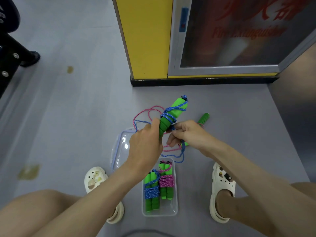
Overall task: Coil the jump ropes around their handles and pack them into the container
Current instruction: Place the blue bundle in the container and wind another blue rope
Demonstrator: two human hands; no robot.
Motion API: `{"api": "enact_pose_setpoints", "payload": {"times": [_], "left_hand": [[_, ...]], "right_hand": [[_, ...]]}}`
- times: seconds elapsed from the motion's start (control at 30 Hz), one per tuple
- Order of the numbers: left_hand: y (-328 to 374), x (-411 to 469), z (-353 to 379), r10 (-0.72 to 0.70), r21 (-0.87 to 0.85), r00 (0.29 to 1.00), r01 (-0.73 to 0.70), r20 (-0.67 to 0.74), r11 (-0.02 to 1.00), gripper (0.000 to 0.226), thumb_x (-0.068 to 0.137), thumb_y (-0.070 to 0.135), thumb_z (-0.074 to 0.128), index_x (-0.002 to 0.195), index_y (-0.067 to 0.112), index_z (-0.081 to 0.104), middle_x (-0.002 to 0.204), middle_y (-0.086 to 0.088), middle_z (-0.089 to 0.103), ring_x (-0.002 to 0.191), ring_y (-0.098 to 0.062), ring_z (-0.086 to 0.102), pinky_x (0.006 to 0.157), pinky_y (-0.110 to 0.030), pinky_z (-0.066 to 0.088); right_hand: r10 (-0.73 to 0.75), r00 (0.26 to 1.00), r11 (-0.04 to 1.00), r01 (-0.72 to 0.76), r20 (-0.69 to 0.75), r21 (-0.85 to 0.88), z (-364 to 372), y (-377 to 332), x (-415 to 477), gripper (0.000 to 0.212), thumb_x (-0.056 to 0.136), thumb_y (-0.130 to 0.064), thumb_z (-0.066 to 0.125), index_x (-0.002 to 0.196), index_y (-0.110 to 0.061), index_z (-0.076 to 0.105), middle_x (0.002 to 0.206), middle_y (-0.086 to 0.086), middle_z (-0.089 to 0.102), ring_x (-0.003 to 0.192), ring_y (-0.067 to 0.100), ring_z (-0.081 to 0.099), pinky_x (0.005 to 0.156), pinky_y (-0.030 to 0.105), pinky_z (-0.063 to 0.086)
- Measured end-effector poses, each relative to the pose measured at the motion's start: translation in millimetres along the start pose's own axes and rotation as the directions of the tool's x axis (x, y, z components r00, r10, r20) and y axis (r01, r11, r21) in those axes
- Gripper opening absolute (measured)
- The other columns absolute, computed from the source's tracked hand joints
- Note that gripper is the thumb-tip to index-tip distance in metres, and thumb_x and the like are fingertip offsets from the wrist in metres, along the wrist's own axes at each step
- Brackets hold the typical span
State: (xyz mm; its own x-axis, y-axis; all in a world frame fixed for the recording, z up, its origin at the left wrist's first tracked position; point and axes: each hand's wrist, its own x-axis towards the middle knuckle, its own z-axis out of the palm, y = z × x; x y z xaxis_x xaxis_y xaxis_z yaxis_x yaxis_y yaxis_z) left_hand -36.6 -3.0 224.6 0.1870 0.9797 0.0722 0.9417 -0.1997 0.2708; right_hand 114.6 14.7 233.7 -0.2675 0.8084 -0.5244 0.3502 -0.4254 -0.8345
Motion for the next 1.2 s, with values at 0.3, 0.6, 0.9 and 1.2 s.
{"api": "enact_pose_setpoints", "payload": {"times": [0.3,0.6,0.9,1.2], "left_hand": [[-1,2,7,0.107,0.259,0.992,-0.085,-0.07,0.962,0.066,0.046,-0.001,0.079,0.102,0.009,0.046,0.061,-0.007,0.056,0.044,-0.024,0.052,0.041,-0.021,0.016],[1,-1,19,0.206,0.194,0.97,-0.178,-0.132,0.965,0.049,0.069,0.026,0.079,0.112,0.008,0.063,0.08,-0.007,0.059,0.061,-0.021,0.054,0.045,-0.026,0.025],[-5,-1,27,0.217,-0.018,0.973,-0.219,-0.083,0.975,0.059,0.091,0.051,0.038,0.134,0.011,0.04,0.105,-0.009,0.051,0.087,-0.023,0.053,0.052,-0.033,0.051],[2,9,-1,-0.073,-0.872,0.915,0.401,0.397,0.28,0.046,0.085,0.046,0.064,0.118,0.036,0.034,0.106,-0.003,0.053,0.082,-0.009,0.067,0.065,-0.029,0.057]], "right_hand": [[0.002,0.994,0.988,-0.019,0.107,0.156,2,-4,-7,0.026,0.1,-0.021,0.044,0.081,-0.005,0.054,0.061,0.002,0.058,0.042,0.007,0.031,0.048,0.024,0.022],[0.063,0.982,0.973,-0.021,-0.178,0.23,5,3,2,0.053,0.092,-0.049,0.05,0.059,-0.008,0.048,0.051,0.008,0.037,0.036,0.008,0.021,0.038,0.02,0.018],[0.076,0.975,0.949,-0.007,-0.207,0.314,4,-1,2,0.055,0.092,-0.053,0.047,0.058,-0.011,0.05,0.048,0.004,0.042,0.034,0.008,0.021,0.041,0.023,0.017],[0.093,0.974,0.944,-0.021,-0.205,0.329,-8,0,3,0.056,0.091,-0.051,0.05,0.051,-0.012,0.046,0.039,0.001,0.039,0.032,0.01,0.022,0.039,0.02,0.018]]}}
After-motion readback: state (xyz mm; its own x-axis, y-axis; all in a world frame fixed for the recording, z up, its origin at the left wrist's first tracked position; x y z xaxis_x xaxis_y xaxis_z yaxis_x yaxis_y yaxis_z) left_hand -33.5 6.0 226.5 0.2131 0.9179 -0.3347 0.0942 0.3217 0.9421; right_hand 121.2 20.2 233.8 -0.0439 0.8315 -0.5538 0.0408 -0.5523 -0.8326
